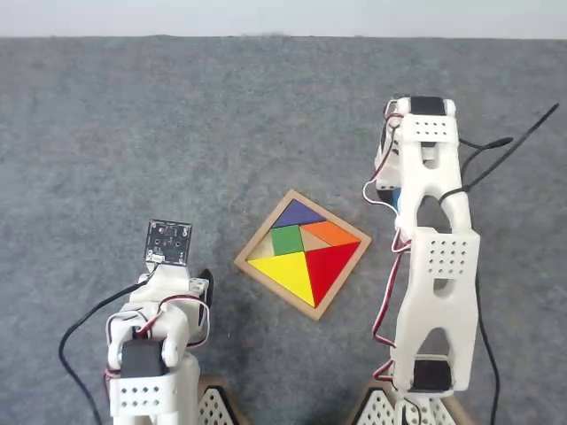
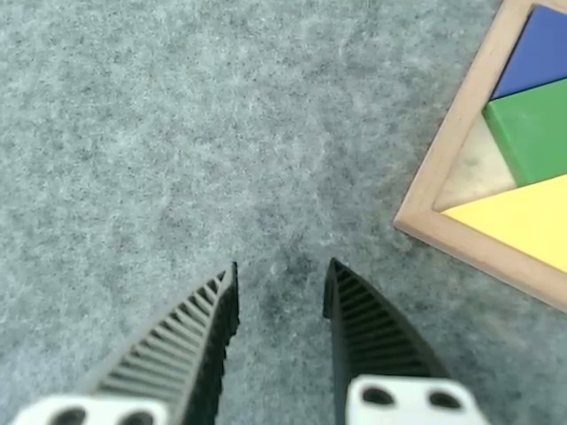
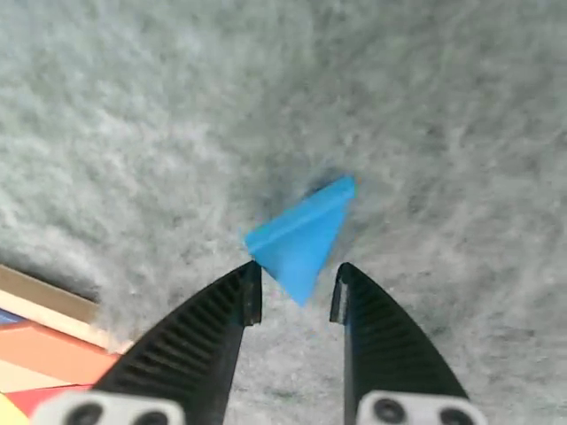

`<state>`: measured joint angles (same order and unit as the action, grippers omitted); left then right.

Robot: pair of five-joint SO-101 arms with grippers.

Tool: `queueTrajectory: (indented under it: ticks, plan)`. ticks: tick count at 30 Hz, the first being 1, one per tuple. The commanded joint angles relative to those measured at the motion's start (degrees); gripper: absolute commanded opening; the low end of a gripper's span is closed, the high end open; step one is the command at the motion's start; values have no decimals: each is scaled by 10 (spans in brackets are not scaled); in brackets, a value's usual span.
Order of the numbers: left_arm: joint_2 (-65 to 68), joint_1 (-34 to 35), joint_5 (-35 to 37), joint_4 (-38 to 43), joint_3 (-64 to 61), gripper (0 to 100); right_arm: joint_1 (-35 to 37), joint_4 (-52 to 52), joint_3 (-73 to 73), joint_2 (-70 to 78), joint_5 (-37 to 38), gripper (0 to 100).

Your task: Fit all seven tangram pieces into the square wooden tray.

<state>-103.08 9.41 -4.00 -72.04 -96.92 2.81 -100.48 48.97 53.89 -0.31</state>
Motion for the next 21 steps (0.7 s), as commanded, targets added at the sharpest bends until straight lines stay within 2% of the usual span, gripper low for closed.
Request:
queueTrajectory:
  ticks: [1,5,7,15,21]
  plan:
    - [-16,-1,-4,-5,5,153,11,-24,35,-54,-10,110]
    - [-16,-1,-4,-5,5,153,12,-24,38,-54,-12,113]
    - [-16,-1,-4,-5,5,153,10,-19,39,-51,-40,116]
    - [-16,-1,-4,-5,5,153,28,9,38,-18,-82,235]
    - [-16,-1,-4,-5,5,153,24,27,40,9,-116,234]
